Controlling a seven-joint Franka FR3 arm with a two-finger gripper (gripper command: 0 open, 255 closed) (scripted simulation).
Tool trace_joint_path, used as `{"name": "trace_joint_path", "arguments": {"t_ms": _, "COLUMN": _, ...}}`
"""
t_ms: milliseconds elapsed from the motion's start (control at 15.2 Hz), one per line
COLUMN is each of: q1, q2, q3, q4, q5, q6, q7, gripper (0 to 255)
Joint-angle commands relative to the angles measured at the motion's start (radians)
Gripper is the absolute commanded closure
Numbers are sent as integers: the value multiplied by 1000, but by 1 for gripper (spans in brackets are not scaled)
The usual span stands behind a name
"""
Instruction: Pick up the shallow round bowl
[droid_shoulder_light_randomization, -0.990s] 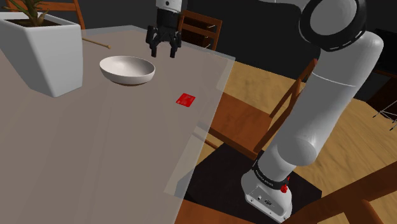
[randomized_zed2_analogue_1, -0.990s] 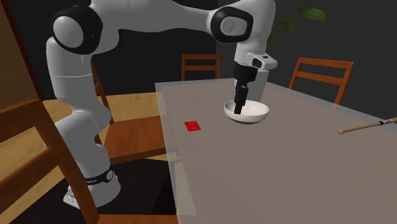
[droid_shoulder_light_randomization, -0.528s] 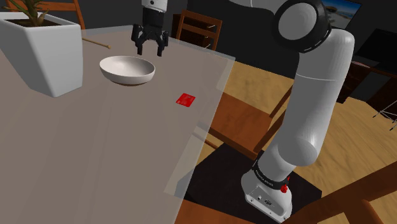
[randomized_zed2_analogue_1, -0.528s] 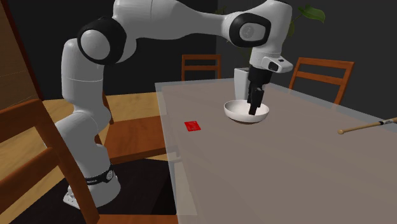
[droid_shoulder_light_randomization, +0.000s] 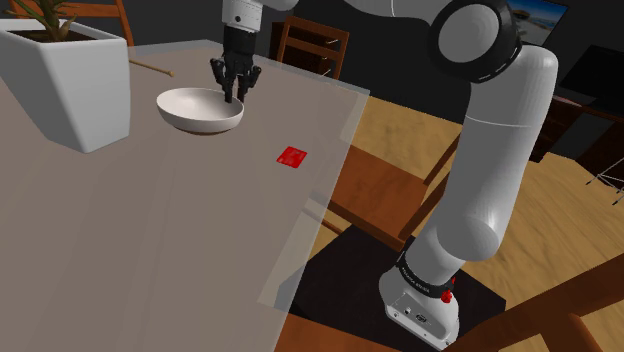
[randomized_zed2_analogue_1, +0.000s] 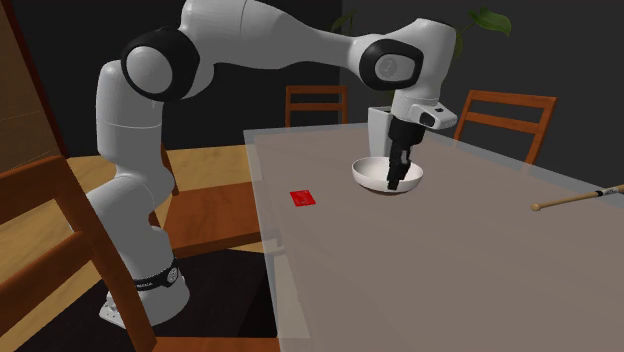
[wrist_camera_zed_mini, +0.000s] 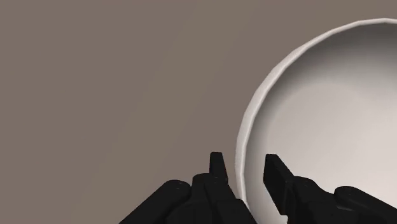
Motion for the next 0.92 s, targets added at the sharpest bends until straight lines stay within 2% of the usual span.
{"name": "trace_joint_path", "arguments": {"t_ms": 0, "q1": 0, "q2": 0, "q3": 0, "q4": -1, "q5": 0, "q6": 1, "q7": 0, "gripper": 255}}
{"name": "trace_joint_path", "arguments": {"t_ms": 462, "q1": 0, "q2": -1, "q3": 0, "q4": -2, "q5": 0, "q6": 2, "q7": -1, "gripper": 255}}
{"name": "trace_joint_path", "arguments": {"t_ms": 858, "q1": 0, "q2": 7, "q3": 0, "q4": 89, "q5": -1, "q6": -81, "q7": 10, "gripper": 255}}
